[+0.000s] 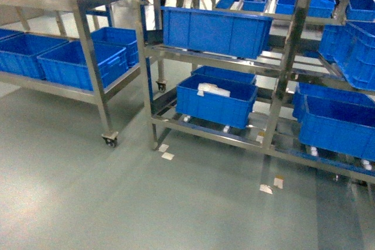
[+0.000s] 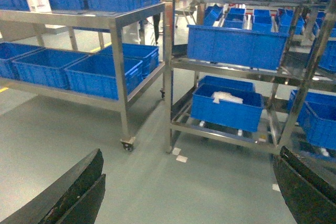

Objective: Pick red block from blue box to shelf

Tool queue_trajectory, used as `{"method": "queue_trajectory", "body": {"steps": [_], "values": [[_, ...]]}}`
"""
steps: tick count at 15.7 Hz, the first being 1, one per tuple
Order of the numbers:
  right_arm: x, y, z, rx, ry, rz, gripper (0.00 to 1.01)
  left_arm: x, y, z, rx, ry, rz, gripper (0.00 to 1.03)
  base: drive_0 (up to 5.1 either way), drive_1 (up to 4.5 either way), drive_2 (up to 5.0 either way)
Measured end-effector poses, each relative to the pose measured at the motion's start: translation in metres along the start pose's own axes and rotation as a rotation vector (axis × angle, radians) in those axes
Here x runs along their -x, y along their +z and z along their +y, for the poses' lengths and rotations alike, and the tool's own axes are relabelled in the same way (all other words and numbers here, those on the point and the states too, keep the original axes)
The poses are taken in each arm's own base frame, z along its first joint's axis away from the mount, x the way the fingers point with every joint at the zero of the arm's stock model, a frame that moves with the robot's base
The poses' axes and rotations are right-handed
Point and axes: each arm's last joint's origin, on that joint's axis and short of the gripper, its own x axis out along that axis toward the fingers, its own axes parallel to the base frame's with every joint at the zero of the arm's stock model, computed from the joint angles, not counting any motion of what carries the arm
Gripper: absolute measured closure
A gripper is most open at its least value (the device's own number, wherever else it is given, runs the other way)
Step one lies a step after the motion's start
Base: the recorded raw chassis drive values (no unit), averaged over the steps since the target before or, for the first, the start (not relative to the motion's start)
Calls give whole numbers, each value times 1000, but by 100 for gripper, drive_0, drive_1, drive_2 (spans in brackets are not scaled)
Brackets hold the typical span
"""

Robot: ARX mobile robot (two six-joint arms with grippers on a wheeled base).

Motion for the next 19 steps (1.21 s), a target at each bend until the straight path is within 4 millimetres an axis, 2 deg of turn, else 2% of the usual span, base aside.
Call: {"method": "queue_trajectory", "body": {"steps": [19], "values": [[0,0,0,0,0,0,72,0,0,0,0,0,0,5,-176,-176,-176]]}}
